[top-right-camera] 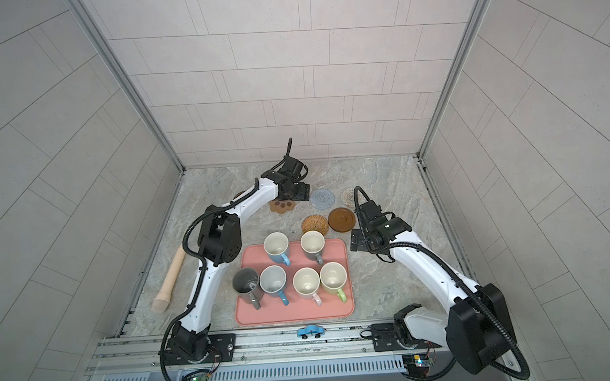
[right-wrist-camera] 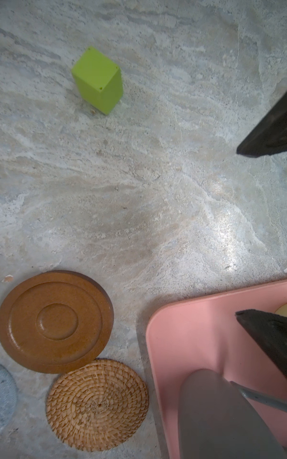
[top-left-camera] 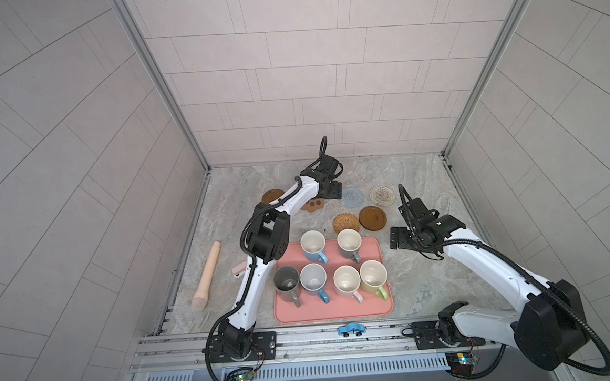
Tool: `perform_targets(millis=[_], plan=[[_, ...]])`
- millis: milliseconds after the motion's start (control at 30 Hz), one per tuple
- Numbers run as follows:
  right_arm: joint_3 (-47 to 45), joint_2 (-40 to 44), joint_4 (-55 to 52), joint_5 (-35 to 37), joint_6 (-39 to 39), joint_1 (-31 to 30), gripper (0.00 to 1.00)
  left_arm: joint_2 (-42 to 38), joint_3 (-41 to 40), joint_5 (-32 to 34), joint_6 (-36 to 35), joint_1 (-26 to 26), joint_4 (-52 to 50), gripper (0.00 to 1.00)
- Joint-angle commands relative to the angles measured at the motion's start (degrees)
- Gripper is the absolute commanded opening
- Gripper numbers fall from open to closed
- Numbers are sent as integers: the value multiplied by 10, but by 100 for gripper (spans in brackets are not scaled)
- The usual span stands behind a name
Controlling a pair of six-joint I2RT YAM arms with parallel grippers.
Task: Place cups on coasters
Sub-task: Move the coaster to the top-center of the table.
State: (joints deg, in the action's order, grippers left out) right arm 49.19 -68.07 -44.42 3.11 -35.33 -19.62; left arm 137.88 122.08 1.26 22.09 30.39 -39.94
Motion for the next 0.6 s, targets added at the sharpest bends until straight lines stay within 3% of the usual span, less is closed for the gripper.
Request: perform_targets(millis=[0,567], plan=[[-8,17,-17,11,-12,-3,97,14,20,55,-36,-3,-56,85],[-15,26,-17,14,-21,-3,97,51,40,86,-67,-9,-81,82]])
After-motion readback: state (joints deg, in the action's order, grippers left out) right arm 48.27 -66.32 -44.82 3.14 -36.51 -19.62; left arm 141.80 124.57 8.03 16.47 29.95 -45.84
